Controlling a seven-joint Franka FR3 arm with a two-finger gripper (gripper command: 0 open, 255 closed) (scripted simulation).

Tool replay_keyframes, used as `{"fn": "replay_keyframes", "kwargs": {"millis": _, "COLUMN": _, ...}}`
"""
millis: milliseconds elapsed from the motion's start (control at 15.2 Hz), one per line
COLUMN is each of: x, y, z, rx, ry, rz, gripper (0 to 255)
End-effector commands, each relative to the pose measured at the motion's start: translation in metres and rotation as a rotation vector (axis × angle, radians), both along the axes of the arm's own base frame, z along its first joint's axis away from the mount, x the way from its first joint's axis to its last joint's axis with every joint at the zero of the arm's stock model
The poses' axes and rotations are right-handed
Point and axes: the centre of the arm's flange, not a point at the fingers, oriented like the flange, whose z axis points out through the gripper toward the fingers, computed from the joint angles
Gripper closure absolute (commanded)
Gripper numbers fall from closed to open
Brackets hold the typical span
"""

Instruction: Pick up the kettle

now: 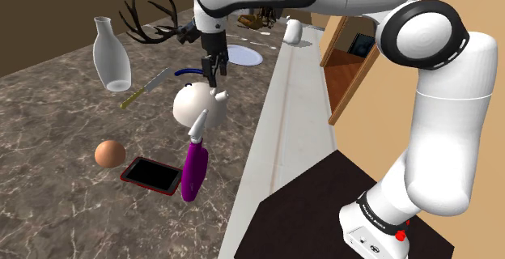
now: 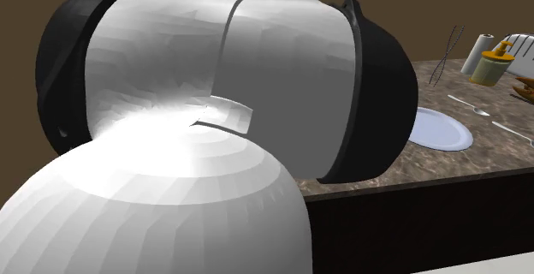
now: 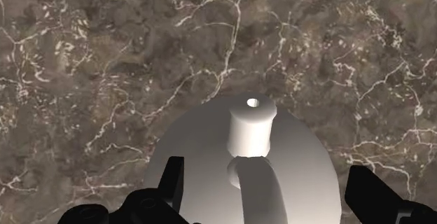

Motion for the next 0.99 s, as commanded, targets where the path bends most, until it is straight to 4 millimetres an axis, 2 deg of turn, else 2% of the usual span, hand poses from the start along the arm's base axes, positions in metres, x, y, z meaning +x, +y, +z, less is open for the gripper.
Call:
{"fn": "replay_keyframes", "kwargs": {"millis": 0, "x": -0.001, "y": 0.0, "z": -0.01, "rx": 0.0, "ry": 0.0, "rz": 0.001, "gripper": 0}}
{"fn": "replay_keyframes", "kwargs": {"millis": 132, "x": -0.001, "y": 0.0, "z": -0.024, "rx": 0.0, "ry": 0.0, "rz": 0.001, "gripper": 0}}
{"fn": "replay_keyframes", "kwargs": {"millis": 264, "x": -0.001, "y": 0.0, "z": -0.024, "rx": 0.0, "ry": 0.0, "rz": 0.001, "gripper": 0}}
{"fn": "replay_keyframes", "kwargs": {"millis": 330, "x": 0.0, "y": 0.0, "z": -0.023, "rx": 0.0, "ry": 0.0, "rz": 0.001, "gripper": 255}}
{"fn": "replay_keyframes", "kwargs": {"millis": 924, "x": -0.001, "y": 0.0, "z": -0.024, "rx": 0.0, "ry": 0.0, "rz": 0.001, "gripper": 255}}
